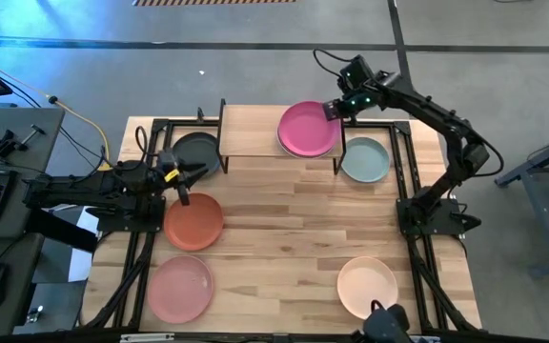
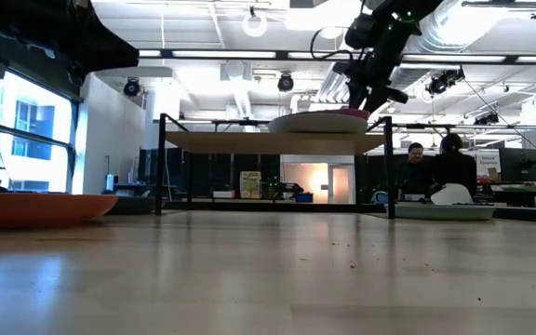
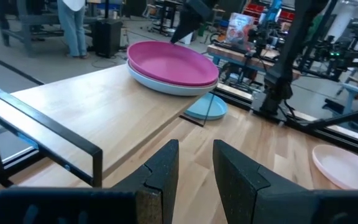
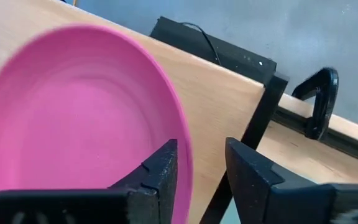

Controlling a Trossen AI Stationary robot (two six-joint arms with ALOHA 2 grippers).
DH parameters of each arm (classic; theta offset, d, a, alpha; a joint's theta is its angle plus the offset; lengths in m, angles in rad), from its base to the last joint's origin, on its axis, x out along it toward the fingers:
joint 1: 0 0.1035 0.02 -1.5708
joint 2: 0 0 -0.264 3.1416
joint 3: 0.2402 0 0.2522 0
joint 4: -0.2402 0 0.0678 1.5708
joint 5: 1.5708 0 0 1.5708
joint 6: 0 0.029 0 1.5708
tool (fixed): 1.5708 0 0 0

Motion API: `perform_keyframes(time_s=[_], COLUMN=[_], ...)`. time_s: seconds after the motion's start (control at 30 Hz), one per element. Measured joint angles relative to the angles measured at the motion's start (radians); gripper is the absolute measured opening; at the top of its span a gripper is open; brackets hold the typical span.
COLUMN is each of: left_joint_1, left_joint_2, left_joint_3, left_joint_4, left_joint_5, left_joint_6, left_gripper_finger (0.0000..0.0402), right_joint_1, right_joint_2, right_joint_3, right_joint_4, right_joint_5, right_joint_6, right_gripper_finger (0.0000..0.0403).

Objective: Place and stack plates onto a shelf
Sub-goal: Stack the light orange plate on top of the pink plate on the shelf

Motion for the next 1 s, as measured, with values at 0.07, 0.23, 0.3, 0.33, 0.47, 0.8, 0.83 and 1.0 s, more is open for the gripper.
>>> perform_keyframes(time_s=[0.07, 0.23, 0.3, 0.33, 0.47, 0.8, 0.83, 1.0], left_joint_1=[0.0, 0.0, 0.0, 0.0, 0.0, 0.0, 0.0, 0.0], left_joint_2=[0.0, 0.0, 0.0, 0.0, 0.0, 0.0, 0.0, 0.0], left_joint_3=[0.0, 0.0, 0.0, 0.0, 0.0, 0.0, 0.0, 0.0], left_joint_4=[0.0, -0.007, -0.01, -0.01, -0.01, -0.001, 0.0, 0.001], left_joint_5=[-0.001, -0.001, -0.001, -0.001, 0.0, 0.147, 0.162, 0.24], left_joint_6=[0.0, 0.0, 0.0, 0.0, -0.018, -0.159, -0.169, -0.22], left_gripper_finger=[0.009, 0.009, 0.009, 0.009, 0.009, 0.009, 0.009, 0.009], right_joint_1=[0.0, 0.0, 0.003, 0.005, 0.025, 0.113, 0.126, 0.196], right_joint_2=[-0.001, -0.002, -0.002, -0.002, -0.002, -0.003, -0.003, -0.003], right_joint_3=[0.036, 0.149, 0.19, 0.209, 0.271, 0.314, 0.314, 0.314], right_joint_4=[-0.031, -0.12, -0.171, -0.201, -0.314, -0.544, -0.555, -0.56], right_joint_5=[0.0, 0.008, 0.018, 0.021, 0.025, 0.061, 0.06, 0.06], right_joint_6=[-0.001, -0.004, -0.004, -0.004, -0.005, 0.015, 0.025, 0.058], right_gripper_finger=[0.0115, 0.0115, 0.0115, 0.0115, 0.0115, 0.0115, 0.0115, 0.0115])
